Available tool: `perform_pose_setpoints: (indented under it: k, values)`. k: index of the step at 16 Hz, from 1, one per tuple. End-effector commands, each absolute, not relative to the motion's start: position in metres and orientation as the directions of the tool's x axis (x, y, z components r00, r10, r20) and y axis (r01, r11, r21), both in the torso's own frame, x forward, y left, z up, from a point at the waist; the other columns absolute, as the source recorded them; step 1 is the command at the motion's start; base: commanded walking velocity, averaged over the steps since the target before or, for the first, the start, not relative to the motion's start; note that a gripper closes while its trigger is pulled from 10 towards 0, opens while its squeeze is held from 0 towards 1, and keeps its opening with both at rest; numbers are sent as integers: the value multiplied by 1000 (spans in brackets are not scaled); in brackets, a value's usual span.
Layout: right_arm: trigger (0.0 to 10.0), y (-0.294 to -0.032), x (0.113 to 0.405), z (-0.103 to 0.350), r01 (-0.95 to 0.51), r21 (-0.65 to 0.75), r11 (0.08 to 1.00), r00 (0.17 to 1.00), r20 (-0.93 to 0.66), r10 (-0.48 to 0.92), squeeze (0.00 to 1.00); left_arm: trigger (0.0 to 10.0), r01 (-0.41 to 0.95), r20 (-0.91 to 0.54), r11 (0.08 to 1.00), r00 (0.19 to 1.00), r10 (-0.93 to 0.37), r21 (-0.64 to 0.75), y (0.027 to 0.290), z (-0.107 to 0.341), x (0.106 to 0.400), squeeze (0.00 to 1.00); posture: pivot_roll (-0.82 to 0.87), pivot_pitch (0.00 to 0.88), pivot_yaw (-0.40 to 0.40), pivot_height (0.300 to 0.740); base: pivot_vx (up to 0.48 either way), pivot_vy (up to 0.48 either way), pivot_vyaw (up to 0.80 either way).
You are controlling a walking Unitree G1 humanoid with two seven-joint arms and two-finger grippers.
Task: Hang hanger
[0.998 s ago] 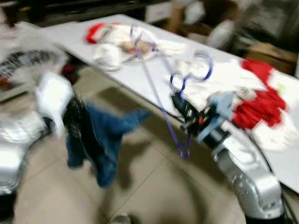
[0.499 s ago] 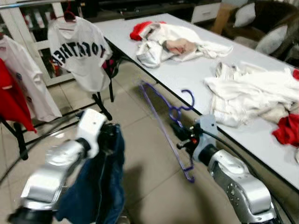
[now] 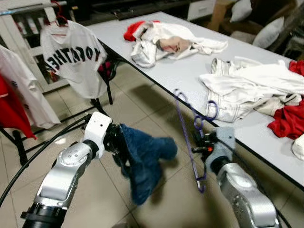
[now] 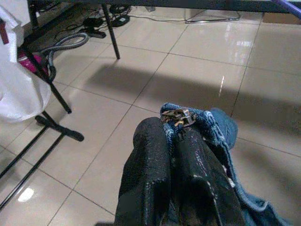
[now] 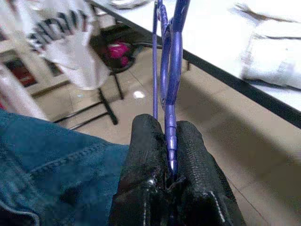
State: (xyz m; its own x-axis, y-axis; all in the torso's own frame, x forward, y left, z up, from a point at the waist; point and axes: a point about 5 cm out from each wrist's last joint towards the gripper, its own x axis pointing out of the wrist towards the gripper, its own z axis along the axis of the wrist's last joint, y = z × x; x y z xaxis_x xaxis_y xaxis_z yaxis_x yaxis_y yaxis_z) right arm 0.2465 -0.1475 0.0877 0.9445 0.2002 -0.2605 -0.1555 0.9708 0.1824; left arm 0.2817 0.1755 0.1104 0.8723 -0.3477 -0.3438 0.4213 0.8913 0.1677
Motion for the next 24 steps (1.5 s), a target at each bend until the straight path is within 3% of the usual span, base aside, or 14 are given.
perform_pose_setpoints:
  k: [1, 11, 17, 24]
  values:
    - [10000, -150, 247, 87, -121, 187, 975, 952, -257, 168, 0, 10000, 415, -296, 891, 888, -353, 183, 175, 119, 287, 0, -56, 21, 46, 740, 0, 371, 0]
    - [10000, -141, 259, 103, -228, 241, 943, 942, -192, 277, 0, 10000, 395, -263, 899, 902, -341, 190, 177, 124, 291, 0, -43, 29, 30, 740, 0, 385, 0]
    - [10000, -140, 256, 103, -207, 263, 942, 944, -198, 262, 0, 10000, 396, -267, 897, 902, -340, 196, 177, 125, 293, 0, -48, 33, 43, 740, 0, 453, -220]
    - [10000, -136, 259, 105, -261, 98, 960, 933, -231, 277, 0, 10000, 370, -253, 912, 913, -320, 180, 172, 127, 299, 0, -54, 34, 51, 740, 0, -253, 0]
